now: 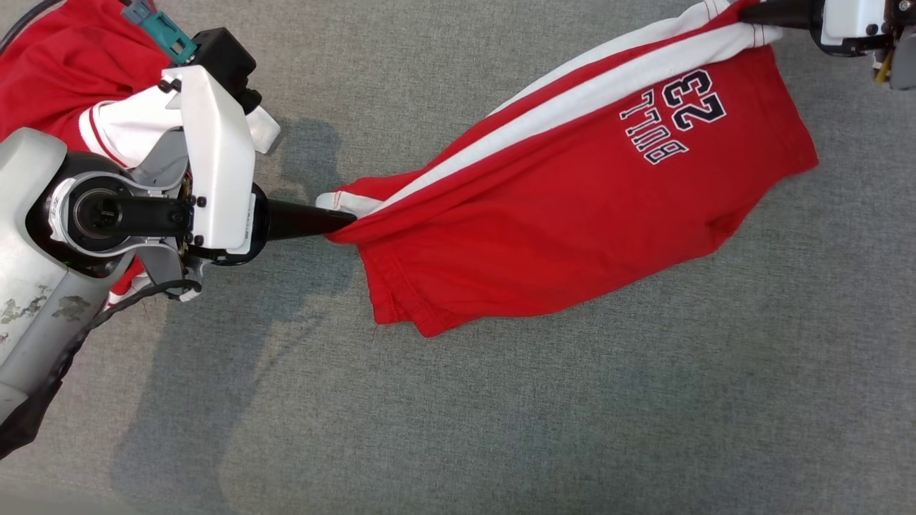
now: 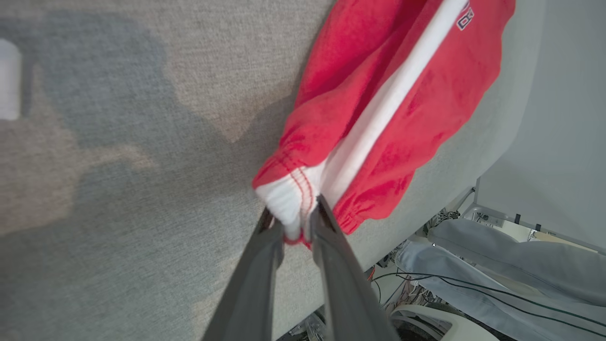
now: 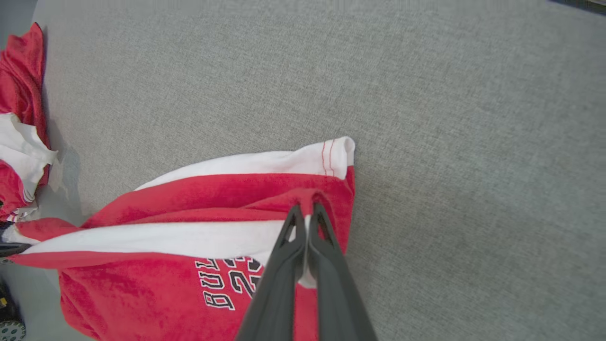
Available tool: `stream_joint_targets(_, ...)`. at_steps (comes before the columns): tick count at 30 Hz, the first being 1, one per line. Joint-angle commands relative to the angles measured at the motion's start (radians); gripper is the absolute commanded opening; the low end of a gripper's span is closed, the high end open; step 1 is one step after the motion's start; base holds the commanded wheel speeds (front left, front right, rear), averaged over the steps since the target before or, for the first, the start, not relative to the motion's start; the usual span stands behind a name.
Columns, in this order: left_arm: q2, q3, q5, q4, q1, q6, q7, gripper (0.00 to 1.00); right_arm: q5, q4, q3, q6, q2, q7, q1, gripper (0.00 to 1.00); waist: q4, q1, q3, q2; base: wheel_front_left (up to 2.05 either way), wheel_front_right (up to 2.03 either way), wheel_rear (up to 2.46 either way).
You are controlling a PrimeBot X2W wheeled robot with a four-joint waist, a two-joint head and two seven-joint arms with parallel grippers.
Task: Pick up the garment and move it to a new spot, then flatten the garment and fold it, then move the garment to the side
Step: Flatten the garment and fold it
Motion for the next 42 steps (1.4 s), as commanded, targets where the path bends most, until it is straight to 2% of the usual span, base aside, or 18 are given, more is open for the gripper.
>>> stream_joint_targets(1, 0.006, 0.001, 0.004, 0.007, -0.018, -0.006, -0.001, 1.0, -0.005, 0.001, -0.006, -0.002, 0.0, -0.013, 0.0, 1.0, -0.002, 0.0, -0.003, 0.0, 0.0, 0.0, 0.0)
stream_joint_targets(7, 0.021, -0.004, 0.028, 0.031, -0.016, -0.016, -0.009, 1.0, 0.018, -0.047, -0.025, -0.001, 0.0, -0.077, 0.049, 1.0, -0.012, 0.0, -0.046, 0.0, 0.0, 0.0, 0.0)
stream_joint_targets(14, 0.069, 0.018, 0.077, 0.026, 0.011, -0.04, -0.086, 1.0, 0.059, -0.171, -0.049, -0.001, -0.027, -0.26, 0.148, 1.0, -0.031, 0.0, -0.135, 0.0, 0.0, 0.0, 0.0)
stream_joint_targets(20, 0.106, 0.056, 0.199, -0.01, 0.076, -0.086, -0.323, 1.0, 0.075, -0.321, -0.035, -0.001, -0.066, -0.507, 0.273, 1.0, -0.045, 0.0, -0.208, 0.0, 0.0, 0.0, 0.0)
stream_joint_targets(24, 0.126, 0.08, 0.279, -0.052, 0.151, -0.094, -0.504, 1.0, 0.049, -0.363, -0.018, -0.001, -0.094, -0.696, 0.36, 1.0, -0.049, 0.0, -0.249, 0.0, 0.0, 0.0, 0.0)
stream_joint_targets(28, 0.126, 0.106, 0.399, -0.085, 0.247, -0.033, -0.734, 1.0, 0.037, -0.358, -0.006, -0.001, -0.105, -0.861, 0.444, 1.0, -0.042, 0.0, -0.283, 0.0, 0.0, 0.0, 0.0)
stream_joint_targets(32, 0.106, 0.128, 0.471, -0.13, 0.353, 0.033, -0.928, 1.0, 0.016, -0.315, 0.012, -0.001, -0.108, -0.993, 0.509, 1.0, -0.029, 0.0, -0.307, 0.0, 0.0, 0.0, 0.0)
stream_joint_targets(36, 0.091, 0.145, 0.538, -0.174, 0.467, 0.108, -1.104, 1.0, -0.001, -0.256, 0.036, -0.001, -0.112, -1.077, 0.548, 1.0, -0.013, 0.0, -0.324, 0.0, 0.0, 0.0, 0.0)
stream_joint_targets(37, 0.091, 0.145, 0.538, -0.174, 0.467, 0.108, -1.104, 1.0, -0.001, -0.256, 0.036, -0.001, -0.112, -1.077, 0.548, 1.0, -0.013, 0.0, -0.324, 0.0, 0.0, 0.0, 0.0)
stream_joint_targets(42, 0.052, 0.168, 0.601, -0.218, 0.593, 0.193, -1.288, 1.0, -0.023, -0.159, 0.062, -0.001, -0.094, -1.148, 0.561, 1.0, 0.018, 0.0, -0.328, 0.0, 0.0, 0.0, 0.0)
